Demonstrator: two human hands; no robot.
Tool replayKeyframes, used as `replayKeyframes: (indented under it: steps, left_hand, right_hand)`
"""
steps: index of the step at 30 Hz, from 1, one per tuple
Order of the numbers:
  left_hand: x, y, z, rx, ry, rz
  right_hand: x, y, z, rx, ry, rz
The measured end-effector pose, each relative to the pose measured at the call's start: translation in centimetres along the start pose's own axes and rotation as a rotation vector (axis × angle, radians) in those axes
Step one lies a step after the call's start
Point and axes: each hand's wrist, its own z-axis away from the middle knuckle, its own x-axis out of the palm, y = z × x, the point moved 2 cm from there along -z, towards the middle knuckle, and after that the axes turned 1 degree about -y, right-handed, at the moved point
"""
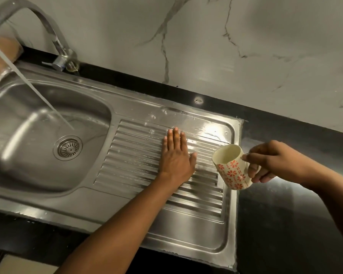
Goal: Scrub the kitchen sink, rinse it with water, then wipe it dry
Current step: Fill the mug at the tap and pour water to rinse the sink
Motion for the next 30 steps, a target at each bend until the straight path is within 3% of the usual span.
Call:
replayKeyframes:
  steps: [6, 8, 13, 18, 21, 25, 28, 30]
  left_hand:
    - [1.2, 5.1, 2.0, 0.458, -0.127, -0.095]
    - [2.1, 6.0, 2.4, 0.508, -0.138, -0.174]
    - [2.5, 4.5, 3.0, 0.471, -0.099, -0.219]
    - [1.4, 0.8, 4.4, 0.354, -0.025, -0.092]
    - [1.2, -2.2, 5.8, 0.254, -0.021, -0.088]
    - [0.9, -5.9, 8.3, 0.114, -0.023, -0.077]
    - [0.5, -8.2, 9.8, 0.011, -0.042, -0.069]
    - [0.1, -8.8, 10.2, -0.052, -0.063, -0.045]
  right_hand:
    - [0.5, 0.7, 0.2, -0.014, 0.162, 0.126]
    - [1.0, 0.3, -0.1, -0.05, 0.224, 0.242]
    - [3.3, -1.6, -1.0, -0.15, 0.375, 0.551]
    - [6.4, -2.9, -0.8, -0.245, 0.307, 0.603]
    - [7.3, -2.3, -0.3, -0.252, 0.238, 0.514]
    - [7.2, -0.4, 0.6, -0.198, 0.114, 0.198]
    - [6.5, 0.6, 1.3, -0.132, 0.137, 0.045]
    - [6.2, 0.6, 1.3, -0.105, 0.192, 0.074]
